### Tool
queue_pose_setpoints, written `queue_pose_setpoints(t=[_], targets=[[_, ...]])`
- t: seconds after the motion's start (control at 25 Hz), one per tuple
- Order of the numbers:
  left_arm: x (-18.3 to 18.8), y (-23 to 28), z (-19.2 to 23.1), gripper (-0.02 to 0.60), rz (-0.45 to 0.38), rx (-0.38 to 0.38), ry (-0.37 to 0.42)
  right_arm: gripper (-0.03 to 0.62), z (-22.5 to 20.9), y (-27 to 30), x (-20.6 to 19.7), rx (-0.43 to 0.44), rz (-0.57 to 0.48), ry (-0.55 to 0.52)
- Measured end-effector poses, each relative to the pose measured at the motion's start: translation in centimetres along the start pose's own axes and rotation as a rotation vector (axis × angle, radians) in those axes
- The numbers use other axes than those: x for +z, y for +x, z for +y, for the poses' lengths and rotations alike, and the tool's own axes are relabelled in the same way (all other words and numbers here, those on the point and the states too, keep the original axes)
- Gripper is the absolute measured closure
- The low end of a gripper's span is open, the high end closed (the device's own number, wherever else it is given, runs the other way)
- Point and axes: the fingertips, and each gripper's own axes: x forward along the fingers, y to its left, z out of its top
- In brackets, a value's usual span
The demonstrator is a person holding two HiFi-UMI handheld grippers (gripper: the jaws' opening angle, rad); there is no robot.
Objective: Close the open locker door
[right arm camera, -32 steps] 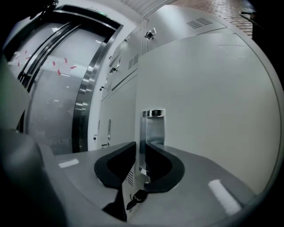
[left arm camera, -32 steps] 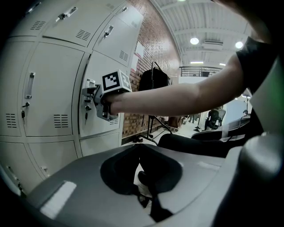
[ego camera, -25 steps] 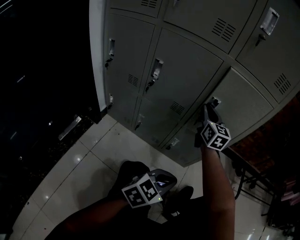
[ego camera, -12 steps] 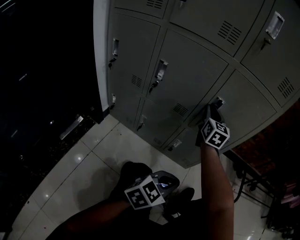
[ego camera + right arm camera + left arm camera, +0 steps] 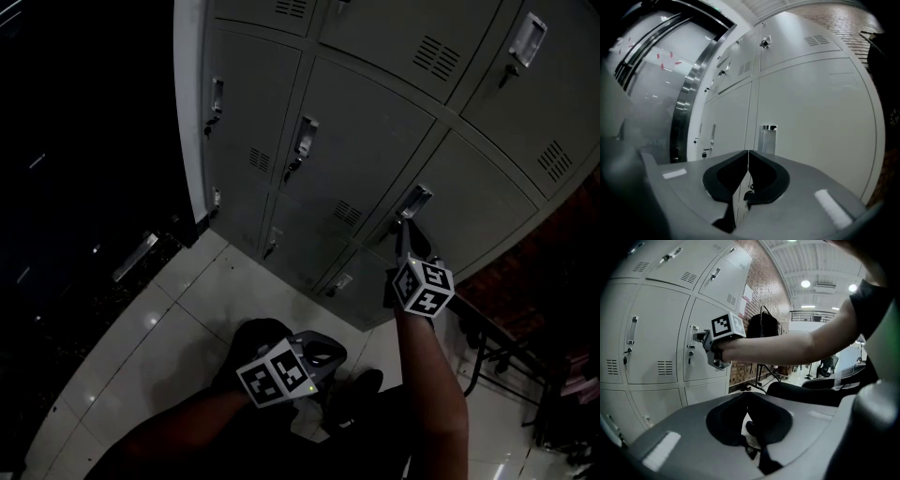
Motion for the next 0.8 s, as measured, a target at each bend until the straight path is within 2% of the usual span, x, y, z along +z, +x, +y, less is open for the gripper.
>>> queue_pose_setpoints(t=[0.28,0.48,0.8], targets=[[-0.1,-0.2,0.2,0.569,0.001,0.007,0.0,0.591,2.9,-6.8,0.1,0.155,-0.005,-0.029],[-0.3,-0.2,0.3,0.569,0.003,0.008,-0.002,0.591,4.2,-11.8,0.4,0.236,-0.008,-0.068],[-0.2,-0.3,0.5,0.569,-0.003,0.011,-0.004,0.591,3.1,-19.2,-2.9,0.26,0.037,0.005]])
